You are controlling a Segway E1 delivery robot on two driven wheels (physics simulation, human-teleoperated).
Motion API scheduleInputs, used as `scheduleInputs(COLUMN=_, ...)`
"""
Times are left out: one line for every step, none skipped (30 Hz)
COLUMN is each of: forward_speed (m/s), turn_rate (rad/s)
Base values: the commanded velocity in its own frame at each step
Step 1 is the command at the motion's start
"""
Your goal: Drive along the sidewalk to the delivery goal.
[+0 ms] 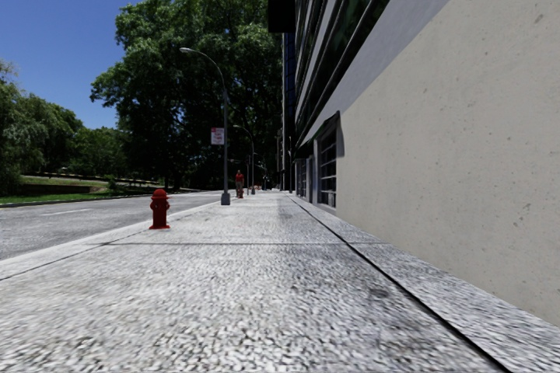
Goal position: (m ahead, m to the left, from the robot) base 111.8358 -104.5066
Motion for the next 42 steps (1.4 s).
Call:
scheduleInputs(forward_speed=2.00, turn_rate=0.00)
scheduleInputs(forward_speed=2.00, turn_rate=0.00)
scheduleInputs(forward_speed=2.00, turn_rate=0.00)
scheduleInputs(forward_speed=2.00, turn_rate=0.00)
scheduleInputs(forward_speed=2.00, turn_rate=0.00)
scheduleInputs(forward_speed=2.00, turn_rate=0.00)
scheduleInputs(forward_speed=2.00, turn_rate=0.00)
scheduleInputs(forward_speed=2.00, turn_rate=0.00)
scheduleInputs(forward_speed=2.00, turn_rate=0.00)
scheduleInputs(forward_speed=2.00, turn_rate=0.00)
scheduleInputs(forward_speed=2.00, turn_rate=0.00)
scheduleInputs(forward_speed=2.00, turn_rate=0.00)
scheduleInputs(forward_speed=2.00, turn_rate=0.00)
scheduleInputs(forward_speed=2.00, turn_rate=0.00)
scheduleInputs(forward_speed=2.00, turn_rate=0.00)
scheduleInputs(forward_speed=2.00, turn_rate=0.00)
scheduleInputs(forward_speed=2.00, turn_rate=0.00)
scheduleInputs(forward_speed=2.00, turn_rate=0.00)
scheduleInputs(forward_speed=2.00, turn_rate=0.00)
scheduleInputs(forward_speed=2.00, turn_rate=0.00)
scheduleInputs(forward_speed=2.00, turn_rate=0.00)
scheduleInputs(forward_speed=2.00, turn_rate=0.00)
scheduleInputs(forward_speed=2.00, turn_rate=0.00)
scheduleInputs(forward_speed=2.00, turn_rate=0.00)
scheduleInputs(forward_speed=2.00, turn_rate=0.00)
scheduleInputs(forward_speed=2.00, turn_rate=0.00)
scheduleInputs(forward_speed=2.00, turn_rate=0.00)
scheduleInputs(forward_speed=2.00, turn_rate=0.00)
scheduleInputs(forward_speed=2.00, turn_rate=0.00)
scheduleInputs(forward_speed=2.00, turn_rate=0.00)
scheduleInputs(forward_speed=2.00, turn_rate=0.00)
scheduleInputs(forward_speed=2.00, turn_rate=0.00)
scheduleInputs(forward_speed=2.00, turn_rate=0.00)
scheduleInputs(forward_speed=2.00, turn_rate=0.00)
scheduleInputs(forward_speed=2.00, turn_rate=0.00)
scheduleInputs(forward_speed=2.00, turn_rate=0.00)
scheduleInputs(forward_speed=2.00, turn_rate=0.00)
scheduleInputs(forward_speed=2.00, turn_rate=0.00)
scheduleInputs(forward_speed=2.00, turn_rate=0.00)
scheduleInputs(forward_speed=2.00, turn_rate=0.00)
scheduleInputs(forward_speed=2.00, turn_rate=0.00)
scheduleInputs(forward_speed=2.00, turn_rate=0.00)
